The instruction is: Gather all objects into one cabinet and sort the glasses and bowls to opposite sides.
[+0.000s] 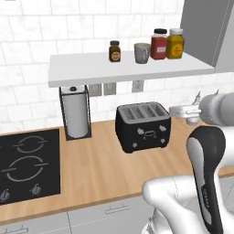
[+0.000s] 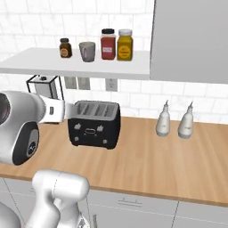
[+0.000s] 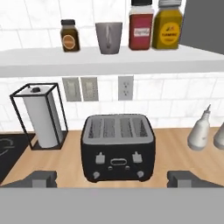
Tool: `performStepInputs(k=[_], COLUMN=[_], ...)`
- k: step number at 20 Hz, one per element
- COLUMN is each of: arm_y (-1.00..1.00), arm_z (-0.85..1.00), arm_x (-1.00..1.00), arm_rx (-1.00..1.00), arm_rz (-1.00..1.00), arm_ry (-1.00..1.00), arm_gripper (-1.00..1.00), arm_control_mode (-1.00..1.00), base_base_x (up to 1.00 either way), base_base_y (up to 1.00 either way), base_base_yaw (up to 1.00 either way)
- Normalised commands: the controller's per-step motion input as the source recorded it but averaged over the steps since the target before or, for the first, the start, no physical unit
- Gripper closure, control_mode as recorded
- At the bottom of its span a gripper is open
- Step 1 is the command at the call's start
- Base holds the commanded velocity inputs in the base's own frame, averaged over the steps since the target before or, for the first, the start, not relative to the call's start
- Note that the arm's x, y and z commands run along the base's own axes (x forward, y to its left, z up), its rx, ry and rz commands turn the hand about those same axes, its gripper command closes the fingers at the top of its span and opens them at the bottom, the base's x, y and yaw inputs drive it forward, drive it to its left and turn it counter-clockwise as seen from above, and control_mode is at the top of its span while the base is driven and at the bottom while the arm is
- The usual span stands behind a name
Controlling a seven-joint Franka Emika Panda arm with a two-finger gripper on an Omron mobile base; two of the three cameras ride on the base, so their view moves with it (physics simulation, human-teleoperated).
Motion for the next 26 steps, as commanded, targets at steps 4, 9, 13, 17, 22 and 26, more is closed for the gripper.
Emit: performStepInputs(k=[4,9,13,17,22,26], arm_y=[-0.07,0.00,-0.03,0.00,0.00,0.03], arm_z=[0.93,0.95,0.52,0.04,0.00,0.00], arm_x=[-0.13,-0.02,-0.10,0.02,0.73,0.56], arm_rx=[0.00,0.00,0.00,-0.04,-0.02,0.00], arm_rz=[-0.07,-0.04,0.00,0.01,-0.01,0.00], arm_ry=[-0.01,-0.05,-0.20,-0.10,-0.03,-0.01], arm_gripper=[-1.00,-1.00,-1.00,-1.00,-1.00,-1.00], arm_control_mode=[-1.00,-1.00,-1.00,-1.00,-1.00,-1.00], base_base_x=[0.00,0.00,0.00,0.00,0.00,0.00], base_base_y=[0.00,0.00,0.00,0.00,0.00,0.00], base_base_yaw=[0.00,0.00,0.00,0.00,0.00,0.00])
